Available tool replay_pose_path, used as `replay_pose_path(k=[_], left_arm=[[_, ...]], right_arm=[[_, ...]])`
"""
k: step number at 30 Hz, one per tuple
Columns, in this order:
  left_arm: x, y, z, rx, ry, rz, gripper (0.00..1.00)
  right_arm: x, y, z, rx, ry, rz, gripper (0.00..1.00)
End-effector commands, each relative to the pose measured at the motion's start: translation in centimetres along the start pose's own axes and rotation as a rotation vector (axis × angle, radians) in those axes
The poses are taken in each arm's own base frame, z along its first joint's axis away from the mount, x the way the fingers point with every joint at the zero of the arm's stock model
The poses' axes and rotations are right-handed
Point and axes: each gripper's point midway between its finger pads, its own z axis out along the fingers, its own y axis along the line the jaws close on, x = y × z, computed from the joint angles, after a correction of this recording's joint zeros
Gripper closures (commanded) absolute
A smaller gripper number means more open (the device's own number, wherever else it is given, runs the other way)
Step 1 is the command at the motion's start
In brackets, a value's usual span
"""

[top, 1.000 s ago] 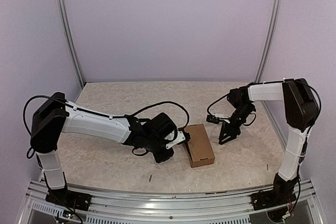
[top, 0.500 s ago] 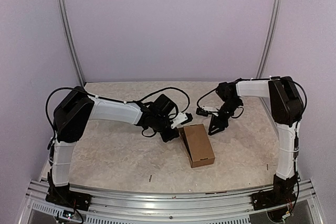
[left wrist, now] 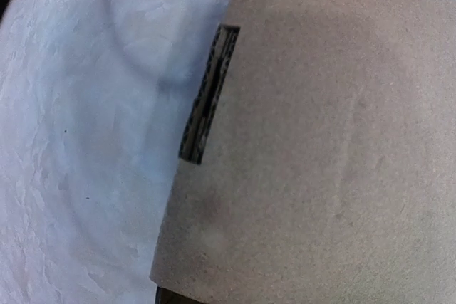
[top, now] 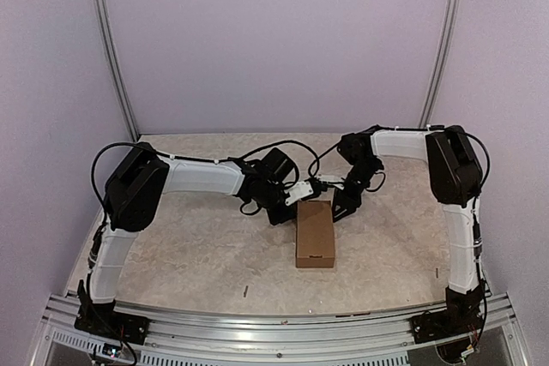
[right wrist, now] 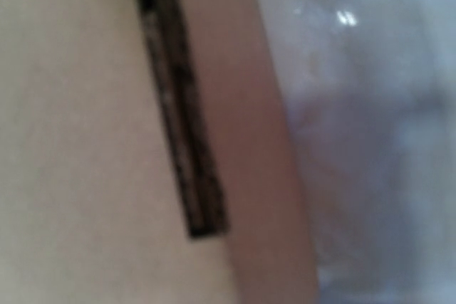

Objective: Fold the paper box

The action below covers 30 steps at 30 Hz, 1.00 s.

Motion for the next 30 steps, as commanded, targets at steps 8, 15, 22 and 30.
replay_pose_path(k=[8, 15, 22, 30], left_arm=[[3.6, 0.7, -4.6, -0.090, -0.063, -0.105, 0.88], [2.4, 3.1, -3.2, -0.020, -0.139, -0.151, 0.88], [-1.6, 2.1, -0.2, 0.020, -0.185, -0.038, 0.89], [-6.1, -3.0, 0.4, -0.008, -0.157, -0.048, 0.91]], right_arm=[[1.3, 2.6, -2.3, -0.001, -0.128, 0.012, 0.63], [2.2, 1.7, -0.9, 0.002, -0.098, 0.039, 0.63], [0.1, 2.1, 0.3, -0.063, -0.131, 0.044, 0.64], [-3.4, 5.1, 0.6, -0.213, -0.234, 0.097, 0.64]])
